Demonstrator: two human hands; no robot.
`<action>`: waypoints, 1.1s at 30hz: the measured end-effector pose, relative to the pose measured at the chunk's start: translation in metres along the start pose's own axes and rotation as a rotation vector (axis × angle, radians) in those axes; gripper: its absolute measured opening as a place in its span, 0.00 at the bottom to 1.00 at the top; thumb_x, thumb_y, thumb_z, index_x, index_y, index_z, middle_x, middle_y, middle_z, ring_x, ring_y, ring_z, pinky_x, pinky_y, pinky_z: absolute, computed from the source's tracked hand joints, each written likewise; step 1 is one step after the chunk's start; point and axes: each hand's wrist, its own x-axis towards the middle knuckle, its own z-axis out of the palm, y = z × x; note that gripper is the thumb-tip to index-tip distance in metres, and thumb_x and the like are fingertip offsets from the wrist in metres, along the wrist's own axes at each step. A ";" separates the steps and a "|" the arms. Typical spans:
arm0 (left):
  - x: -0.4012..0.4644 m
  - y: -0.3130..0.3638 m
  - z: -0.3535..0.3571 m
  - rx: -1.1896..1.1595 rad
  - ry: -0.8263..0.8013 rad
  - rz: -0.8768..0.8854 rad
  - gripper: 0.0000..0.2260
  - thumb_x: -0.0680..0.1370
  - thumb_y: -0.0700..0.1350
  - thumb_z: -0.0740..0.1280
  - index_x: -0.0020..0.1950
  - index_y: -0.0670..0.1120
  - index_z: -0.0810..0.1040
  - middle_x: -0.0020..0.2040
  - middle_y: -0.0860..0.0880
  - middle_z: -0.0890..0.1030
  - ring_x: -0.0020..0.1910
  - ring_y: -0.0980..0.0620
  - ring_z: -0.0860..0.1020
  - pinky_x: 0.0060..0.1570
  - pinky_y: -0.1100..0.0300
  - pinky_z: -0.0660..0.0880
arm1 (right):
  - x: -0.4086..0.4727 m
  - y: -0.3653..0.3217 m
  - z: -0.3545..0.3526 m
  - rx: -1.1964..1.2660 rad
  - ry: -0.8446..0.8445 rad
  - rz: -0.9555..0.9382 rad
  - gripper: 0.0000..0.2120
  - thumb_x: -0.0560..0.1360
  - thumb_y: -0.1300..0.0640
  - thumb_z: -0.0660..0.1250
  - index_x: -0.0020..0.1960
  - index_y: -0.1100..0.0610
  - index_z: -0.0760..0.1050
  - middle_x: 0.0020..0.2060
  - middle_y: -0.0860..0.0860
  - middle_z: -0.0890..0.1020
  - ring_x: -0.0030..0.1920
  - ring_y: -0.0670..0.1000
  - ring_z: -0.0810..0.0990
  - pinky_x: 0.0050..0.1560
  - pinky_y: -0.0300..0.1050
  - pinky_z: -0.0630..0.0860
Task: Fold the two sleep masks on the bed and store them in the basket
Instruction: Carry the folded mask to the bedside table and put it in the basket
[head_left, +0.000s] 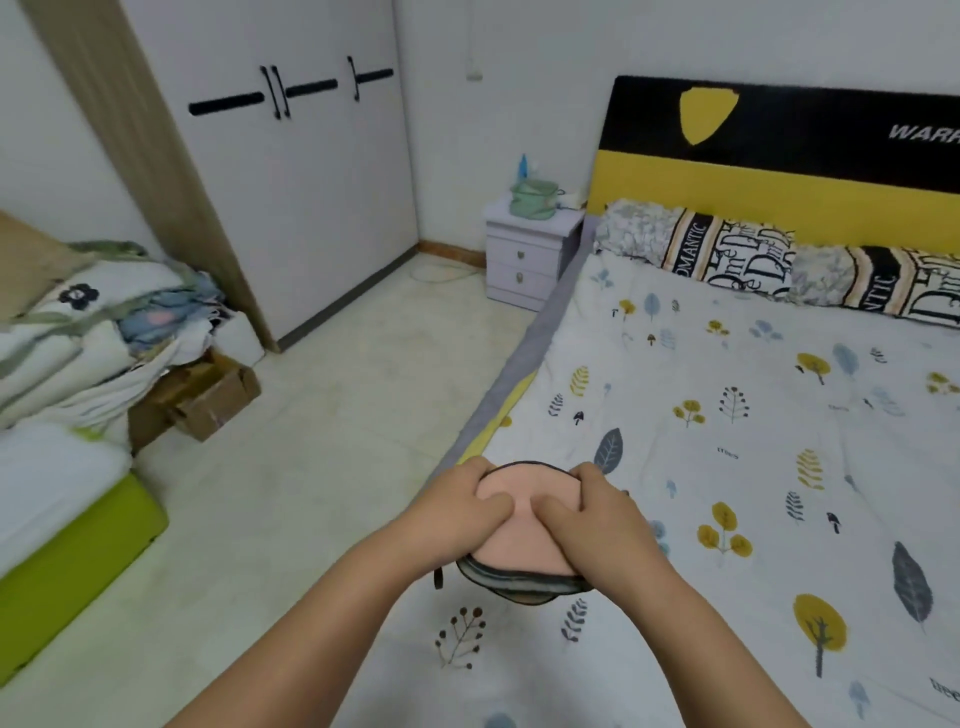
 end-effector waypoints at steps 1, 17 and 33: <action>-0.006 -0.008 -0.011 -0.002 0.014 0.001 0.10 0.73 0.45 0.61 0.54 0.48 0.73 0.51 0.47 0.78 0.49 0.48 0.76 0.44 0.58 0.72 | -0.003 -0.011 0.008 -0.007 -0.011 -0.013 0.17 0.73 0.47 0.61 0.58 0.53 0.67 0.51 0.52 0.78 0.46 0.52 0.73 0.41 0.44 0.66; -0.102 -0.171 -0.217 0.037 0.114 -0.046 0.10 0.73 0.45 0.61 0.52 0.45 0.74 0.46 0.47 0.77 0.48 0.46 0.76 0.45 0.56 0.70 | -0.067 -0.200 0.203 -0.046 -0.076 -0.098 0.12 0.73 0.48 0.61 0.50 0.55 0.68 0.45 0.51 0.76 0.45 0.54 0.74 0.39 0.45 0.67; -0.051 -0.242 -0.363 0.005 0.166 -0.078 0.07 0.73 0.46 0.61 0.49 0.47 0.72 0.45 0.47 0.76 0.47 0.47 0.75 0.40 0.58 0.69 | 0.015 -0.324 0.301 -0.120 -0.092 -0.170 0.13 0.72 0.47 0.61 0.51 0.54 0.67 0.43 0.51 0.74 0.43 0.54 0.71 0.42 0.43 0.65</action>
